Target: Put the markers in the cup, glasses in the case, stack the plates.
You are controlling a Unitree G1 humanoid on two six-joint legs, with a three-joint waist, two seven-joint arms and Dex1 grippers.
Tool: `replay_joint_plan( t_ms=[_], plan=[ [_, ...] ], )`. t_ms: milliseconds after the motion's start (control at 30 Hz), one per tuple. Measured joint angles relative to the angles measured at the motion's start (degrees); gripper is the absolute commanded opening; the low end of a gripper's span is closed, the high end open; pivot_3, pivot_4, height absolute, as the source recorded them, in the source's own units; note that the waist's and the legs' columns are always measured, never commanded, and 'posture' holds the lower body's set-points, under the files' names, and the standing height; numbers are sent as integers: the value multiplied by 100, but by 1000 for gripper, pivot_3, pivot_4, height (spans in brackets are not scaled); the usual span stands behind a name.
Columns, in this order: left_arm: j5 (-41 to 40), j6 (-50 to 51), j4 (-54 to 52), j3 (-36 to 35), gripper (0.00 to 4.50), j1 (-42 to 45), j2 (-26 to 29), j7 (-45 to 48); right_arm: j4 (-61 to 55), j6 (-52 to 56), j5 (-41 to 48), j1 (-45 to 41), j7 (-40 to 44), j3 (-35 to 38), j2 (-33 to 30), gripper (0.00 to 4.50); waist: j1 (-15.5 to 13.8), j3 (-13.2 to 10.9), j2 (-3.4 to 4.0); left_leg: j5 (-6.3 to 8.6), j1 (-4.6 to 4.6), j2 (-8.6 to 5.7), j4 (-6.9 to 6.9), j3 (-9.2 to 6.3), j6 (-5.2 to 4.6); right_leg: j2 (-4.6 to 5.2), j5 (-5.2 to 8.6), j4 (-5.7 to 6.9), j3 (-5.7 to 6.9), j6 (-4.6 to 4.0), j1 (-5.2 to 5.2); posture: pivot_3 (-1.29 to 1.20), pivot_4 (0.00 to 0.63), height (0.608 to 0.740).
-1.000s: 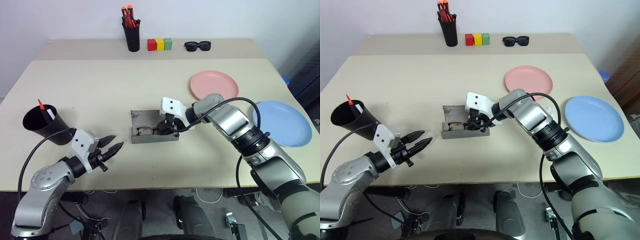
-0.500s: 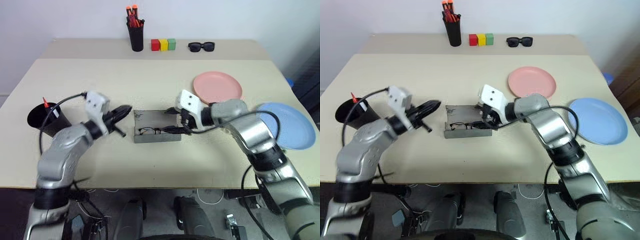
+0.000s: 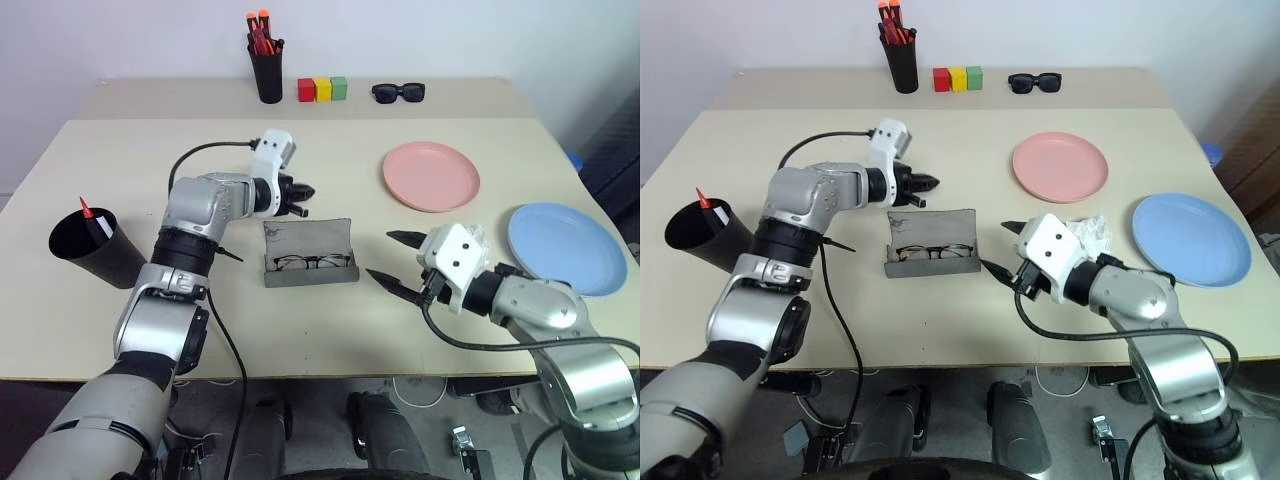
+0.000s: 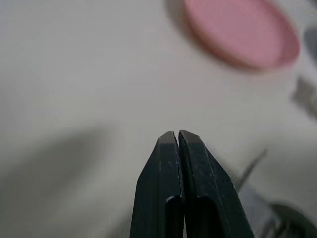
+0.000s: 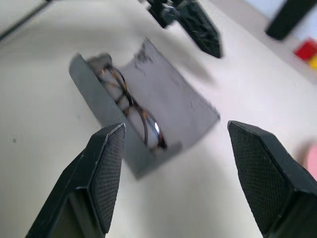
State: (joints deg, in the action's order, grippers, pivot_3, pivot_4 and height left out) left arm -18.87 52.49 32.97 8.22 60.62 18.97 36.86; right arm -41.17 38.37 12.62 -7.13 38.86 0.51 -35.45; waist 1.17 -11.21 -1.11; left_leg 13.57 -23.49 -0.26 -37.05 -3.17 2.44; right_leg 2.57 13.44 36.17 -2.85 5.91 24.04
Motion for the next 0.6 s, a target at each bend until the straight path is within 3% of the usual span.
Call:
replay_joint_plan(
  t_ms=[233,600],
  plan=[
    [152,378,64,347,48,-11,168,807,-121,85,14,116,-405,108,61,3348,-6,-1,-1,0,-2,1,1,-1,0,2,0,0,-1,-1,1,0,150,740],
    [-151,934,-2791,391,48,-1552,950,1209,122,11,485,5,-369,343,70,3348,-13,1,2,0,3,6,1,-1,0,2,1,4,-4,-3,-1,0,150,740]
  ],
)
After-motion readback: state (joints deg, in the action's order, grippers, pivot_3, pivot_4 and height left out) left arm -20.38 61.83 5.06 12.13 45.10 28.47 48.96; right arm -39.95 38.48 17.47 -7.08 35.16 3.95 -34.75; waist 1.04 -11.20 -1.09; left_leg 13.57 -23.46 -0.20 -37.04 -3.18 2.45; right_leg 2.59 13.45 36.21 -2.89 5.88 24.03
